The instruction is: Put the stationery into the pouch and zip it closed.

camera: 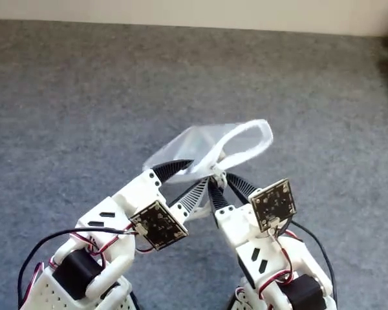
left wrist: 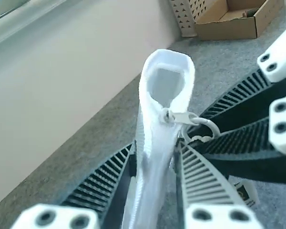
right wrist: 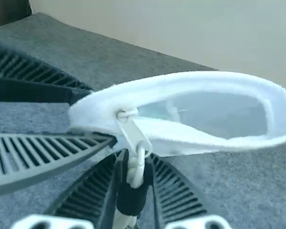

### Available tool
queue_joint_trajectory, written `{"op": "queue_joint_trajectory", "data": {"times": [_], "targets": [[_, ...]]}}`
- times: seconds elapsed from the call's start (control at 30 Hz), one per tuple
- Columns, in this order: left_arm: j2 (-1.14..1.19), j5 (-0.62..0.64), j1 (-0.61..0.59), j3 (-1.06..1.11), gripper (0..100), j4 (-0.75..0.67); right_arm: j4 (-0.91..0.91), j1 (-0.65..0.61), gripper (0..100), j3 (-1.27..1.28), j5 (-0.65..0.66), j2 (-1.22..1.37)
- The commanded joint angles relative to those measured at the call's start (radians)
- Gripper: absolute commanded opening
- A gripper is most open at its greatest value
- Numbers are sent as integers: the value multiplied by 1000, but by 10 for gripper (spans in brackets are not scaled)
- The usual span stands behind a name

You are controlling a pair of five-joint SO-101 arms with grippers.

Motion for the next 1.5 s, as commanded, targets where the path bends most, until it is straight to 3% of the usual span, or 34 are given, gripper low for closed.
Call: {"op": "queue_joint_trajectory", "data": {"times": [0.0,0.13,0.3,0.8,1.03,1.33,1.47], "targets": [[12,9,12,-33,120,-46,5,-10,5,-10,15,-4],[12,9,12,10,110,-95,5,-10,5,-8,15,-4],[1,9,12,18,10,-100,5,-10,5,-10,15,-4],[-1,11,2,16,7,-25,-1,1,5,-13,12,-4],[-1,9,2,12,7,12,-53,154,5,-12,8,-4],[-1,9,-44,10,7,17,-53,180,5,-13,8,-4],[-1,9,-56,12,7,17,-82,252,5,-13,5,-4]]}}
